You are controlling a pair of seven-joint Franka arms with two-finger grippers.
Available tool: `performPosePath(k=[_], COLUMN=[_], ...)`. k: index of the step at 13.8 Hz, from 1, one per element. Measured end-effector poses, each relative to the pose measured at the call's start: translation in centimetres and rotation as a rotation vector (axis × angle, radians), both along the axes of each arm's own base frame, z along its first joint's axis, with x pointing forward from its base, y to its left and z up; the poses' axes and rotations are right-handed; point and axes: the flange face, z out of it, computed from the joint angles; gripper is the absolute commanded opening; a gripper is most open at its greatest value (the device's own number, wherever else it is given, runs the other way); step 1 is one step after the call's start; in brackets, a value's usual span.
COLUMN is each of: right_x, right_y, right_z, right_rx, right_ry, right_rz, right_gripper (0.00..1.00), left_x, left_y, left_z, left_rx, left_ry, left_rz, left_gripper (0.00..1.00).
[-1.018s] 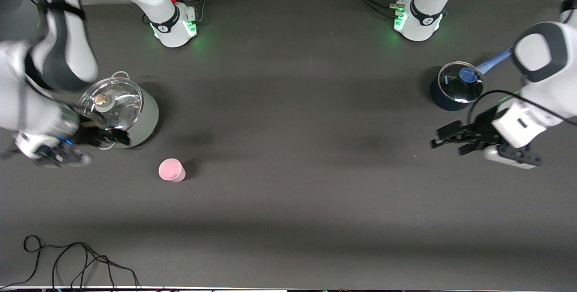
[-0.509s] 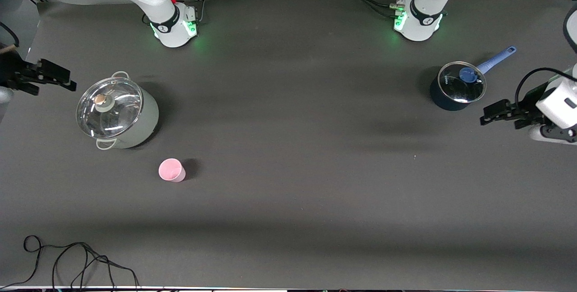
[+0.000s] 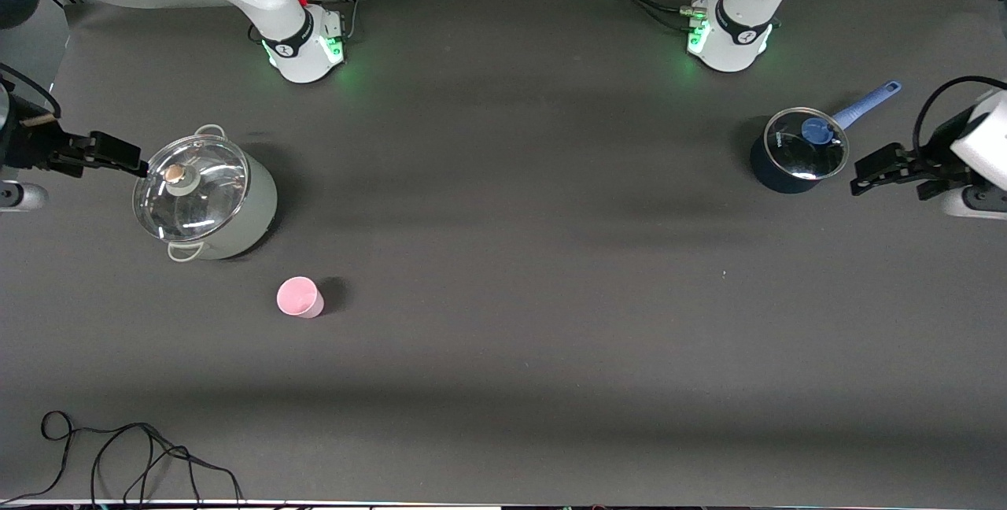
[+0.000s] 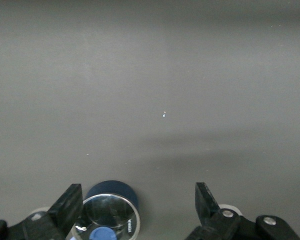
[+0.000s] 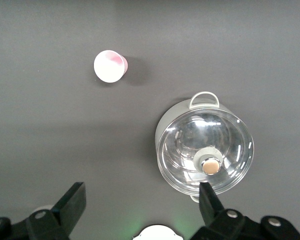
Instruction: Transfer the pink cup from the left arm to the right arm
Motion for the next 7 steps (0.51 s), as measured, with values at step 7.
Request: performPosePath(k=[7], right_x=[0.1], right_y=[1.5], right_z=[0.1], right_rx=[-0.003], right_ry=[-0.003], right_rz=[0.016], right_gripper=[1.00], left_x=[0.3], left_y=[-2.0], left_z=[0.0], left_rx=[0.002], left_ry=[-0.001], left_rz=[-0.007], left_gripper=[1.00])
